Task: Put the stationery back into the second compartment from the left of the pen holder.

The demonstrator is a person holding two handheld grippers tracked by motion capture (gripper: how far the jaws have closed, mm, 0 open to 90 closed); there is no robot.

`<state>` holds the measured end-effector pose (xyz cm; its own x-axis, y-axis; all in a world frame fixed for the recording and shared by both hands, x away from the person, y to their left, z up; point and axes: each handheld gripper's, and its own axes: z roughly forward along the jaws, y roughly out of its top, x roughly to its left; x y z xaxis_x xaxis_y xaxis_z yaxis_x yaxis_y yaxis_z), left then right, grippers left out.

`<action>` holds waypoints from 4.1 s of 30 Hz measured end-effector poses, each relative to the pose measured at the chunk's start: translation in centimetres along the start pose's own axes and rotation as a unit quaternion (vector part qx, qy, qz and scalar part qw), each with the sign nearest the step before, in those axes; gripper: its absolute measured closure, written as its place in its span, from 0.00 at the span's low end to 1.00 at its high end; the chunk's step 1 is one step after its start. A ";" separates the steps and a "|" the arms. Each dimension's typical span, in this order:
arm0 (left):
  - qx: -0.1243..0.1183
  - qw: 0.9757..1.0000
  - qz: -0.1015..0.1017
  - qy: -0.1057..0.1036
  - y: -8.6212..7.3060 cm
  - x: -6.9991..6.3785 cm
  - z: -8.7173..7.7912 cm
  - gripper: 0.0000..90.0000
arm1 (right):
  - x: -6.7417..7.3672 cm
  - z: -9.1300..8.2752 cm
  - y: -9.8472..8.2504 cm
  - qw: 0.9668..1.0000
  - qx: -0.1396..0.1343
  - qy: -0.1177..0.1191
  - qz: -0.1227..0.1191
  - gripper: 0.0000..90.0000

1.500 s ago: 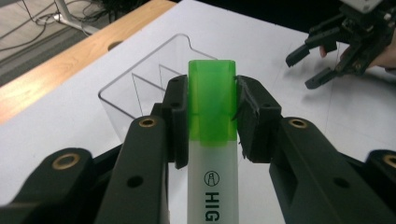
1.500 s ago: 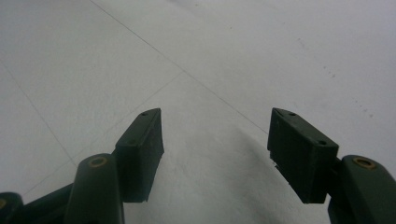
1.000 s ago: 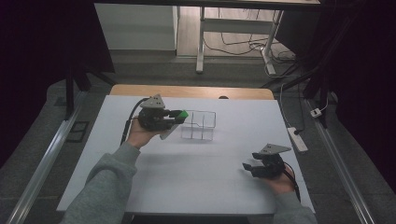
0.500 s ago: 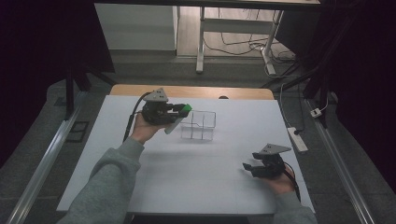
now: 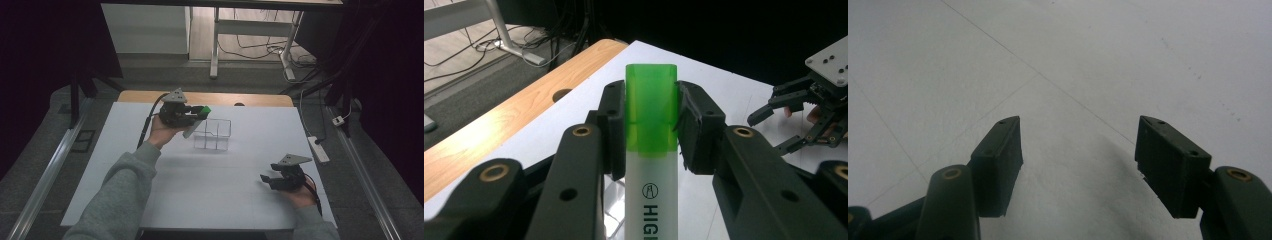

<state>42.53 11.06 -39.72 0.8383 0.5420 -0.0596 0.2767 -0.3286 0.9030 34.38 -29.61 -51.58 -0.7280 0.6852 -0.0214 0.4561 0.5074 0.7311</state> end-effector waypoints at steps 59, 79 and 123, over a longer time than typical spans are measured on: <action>0.019 1.000 0.013 0.005 2.5 1.6 8.0 0.73 | -0.4 -0.1 -0.3 1.000 0.002 -0.002 0.003 0.39; 0.045 0.999 0.012 0.011 0.9 1.9 6.1 0.51 | -0.4 0.0 -0.3 1.000 0.004 -0.004 0.003 0.38; 0.109 0.991 -0.063 0.054 -14.6 -2.3 -8.6 0.45 | -0.6 -0.7 -0.4 1.000 -0.003 -0.010 0.012 0.38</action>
<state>32.55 21.26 -49.14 0.7382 0.6657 -0.1091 0.4805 -0.4055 0.7776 34.26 -30.62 -51.41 -0.7061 0.7079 -0.0182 0.4700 0.4877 0.7357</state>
